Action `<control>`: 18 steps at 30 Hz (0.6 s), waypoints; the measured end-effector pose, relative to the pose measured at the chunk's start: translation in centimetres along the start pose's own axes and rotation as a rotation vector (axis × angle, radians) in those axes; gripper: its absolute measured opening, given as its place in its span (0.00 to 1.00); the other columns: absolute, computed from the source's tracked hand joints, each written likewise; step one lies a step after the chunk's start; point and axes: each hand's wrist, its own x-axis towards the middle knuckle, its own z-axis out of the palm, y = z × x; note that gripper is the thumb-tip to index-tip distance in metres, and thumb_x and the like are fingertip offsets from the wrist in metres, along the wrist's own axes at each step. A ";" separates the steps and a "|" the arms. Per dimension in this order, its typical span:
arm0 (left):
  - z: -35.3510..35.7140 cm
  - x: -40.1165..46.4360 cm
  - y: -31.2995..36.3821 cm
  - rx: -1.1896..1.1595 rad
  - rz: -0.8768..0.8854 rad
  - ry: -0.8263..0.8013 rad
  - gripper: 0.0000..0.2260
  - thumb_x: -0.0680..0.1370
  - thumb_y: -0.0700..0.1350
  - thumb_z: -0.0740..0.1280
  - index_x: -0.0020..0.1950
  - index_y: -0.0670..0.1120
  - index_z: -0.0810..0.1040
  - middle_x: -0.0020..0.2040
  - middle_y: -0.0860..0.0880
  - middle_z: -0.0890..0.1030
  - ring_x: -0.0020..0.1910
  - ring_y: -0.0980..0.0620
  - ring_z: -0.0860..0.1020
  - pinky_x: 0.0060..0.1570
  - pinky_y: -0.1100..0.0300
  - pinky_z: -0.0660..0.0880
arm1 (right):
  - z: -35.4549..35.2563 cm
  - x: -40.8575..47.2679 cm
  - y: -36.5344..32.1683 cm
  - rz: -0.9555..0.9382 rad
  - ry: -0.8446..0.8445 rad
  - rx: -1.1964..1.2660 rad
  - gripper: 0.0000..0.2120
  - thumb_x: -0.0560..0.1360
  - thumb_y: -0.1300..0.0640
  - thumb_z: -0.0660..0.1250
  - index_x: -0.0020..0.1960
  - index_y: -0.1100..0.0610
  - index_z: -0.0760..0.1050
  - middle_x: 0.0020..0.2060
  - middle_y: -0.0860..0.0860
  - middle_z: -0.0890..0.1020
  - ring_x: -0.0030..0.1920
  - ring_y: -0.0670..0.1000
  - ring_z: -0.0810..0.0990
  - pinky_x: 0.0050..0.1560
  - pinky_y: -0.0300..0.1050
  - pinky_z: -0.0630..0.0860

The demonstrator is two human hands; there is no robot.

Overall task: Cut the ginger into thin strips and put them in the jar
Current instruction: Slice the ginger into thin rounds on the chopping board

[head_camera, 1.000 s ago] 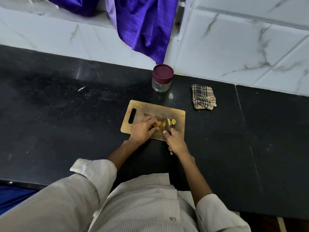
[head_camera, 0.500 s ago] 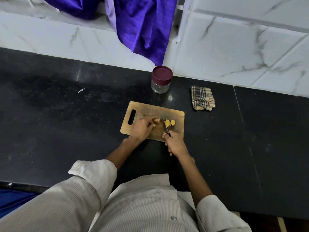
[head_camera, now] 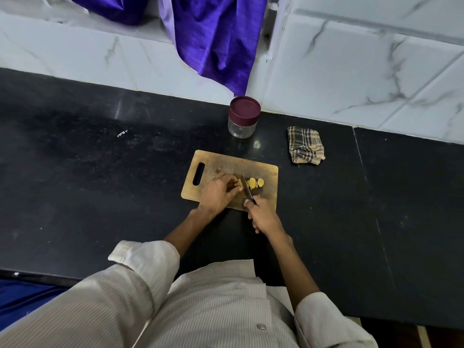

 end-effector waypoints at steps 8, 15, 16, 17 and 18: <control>0.0 -0.1 -0.4 -0.041 -0.002 -0.018 0.17 0.77 0.49 0.68 0.65 0.49 0.76 0.58 0.51 0.79 0.50 0.55 0.76 0.48 0.63 0.73 | 0.4 0.4 -0.6 -0.029 0.039 -0.191 0.11 0.84 0.49 0.56 0.60 0.54 0.71 0.47 0.52 0.77 0.47 0.52 0.77 0.54 0.57 0.79; 0.2 0.3 -0.4 -0.001 -0.001 -0.008 0.17 0.77 0.50 0.68 0.65 0.49 0.77 0.59 0.51 0.78 0.53 0.54 0.76 0.47 0.64 0.70 | 0.0 0.2 -0.8 -0.044 0.075 -0.235 0.12 0.84 0.48 0.54 0.60 0.53 0.72 0.46 0.51 0.76 0.50 0.55 0.79 0.55 0.60 0.79; 0.2 0.3 -0.4 0.001 0.002 -0.009 0.17 0.77 0.50 0.68 0.65 0.48 0.77 0.59 0.51 0.78 0.54 0.53 0.76 0.48 0.64 0.70 | 0.1 0.2 -0.8 -0.051 0.079 -0.244 0.13 0.84 0.48 0.54 0.60 0.53 0.72 0.47 0.51 0.76 0.50 0.55 0.79 0.55 0.60 0.79; 0.2 0.3 -0.4 0.003 0.005 -0.010 0.17 0.77 0.49 0.69 0.65 0.48 0.77 0.60 0.51 0.78 0.55 0.53 0.76 0.49 0.64 0.70 | 0.1 0.2 -0.8 -0.058 0.081 -0.253 0.13 0.84 0.48 0.54 0.60 0.53 0.73 0.48 0.52 0.77 0.51 0.56 0.79 0.55 0.60 0.79; 0.2 0.4 -0.4 0.004 0.006 -0.010 0.17 0.77 0.49 0.69 0.65 0.47 0.77 0.60 0.51 0.78 0.56 0.53 0.76 0.50 0.63 0.70 | 0.2 0.3 -0.9 -0.063 0.082 -0.264 0.14 0.84 0.48 0.54 0.60 0.54 0.73 0.50 0.52 0.78 0.53 0.56 0.80 0.55 0.60 0.78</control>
